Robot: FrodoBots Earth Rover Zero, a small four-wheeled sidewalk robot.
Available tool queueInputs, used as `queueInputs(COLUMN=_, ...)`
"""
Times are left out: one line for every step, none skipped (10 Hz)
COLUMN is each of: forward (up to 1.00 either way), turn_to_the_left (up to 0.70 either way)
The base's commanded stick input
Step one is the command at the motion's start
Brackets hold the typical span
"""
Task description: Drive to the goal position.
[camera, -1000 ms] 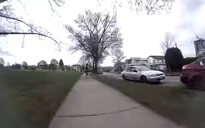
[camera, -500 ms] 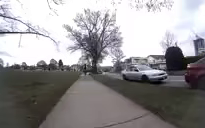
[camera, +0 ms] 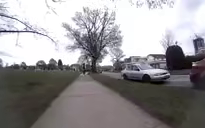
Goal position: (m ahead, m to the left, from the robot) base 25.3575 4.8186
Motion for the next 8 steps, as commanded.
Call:
queueInputs(forward=0.7, turn_to_the_left=0.28)
queueInputs(forward=0.7, turn_to_the_left=0.26)
queueInputs(forward=0.7, turn_to_the_left=0.24)
queueInputs(forward=0.7, turn_to_the_left=0.22)
queueInputs(forward=0.7, turn_to_the_left=0.21)
queueInputs(forward=0.7, turn_to_the_left=0.19)
queueInputs(forward=0.7, turn_to_the_left=0.17)
queueInputs(forward=0.7, turn_to_the_left=0.15)
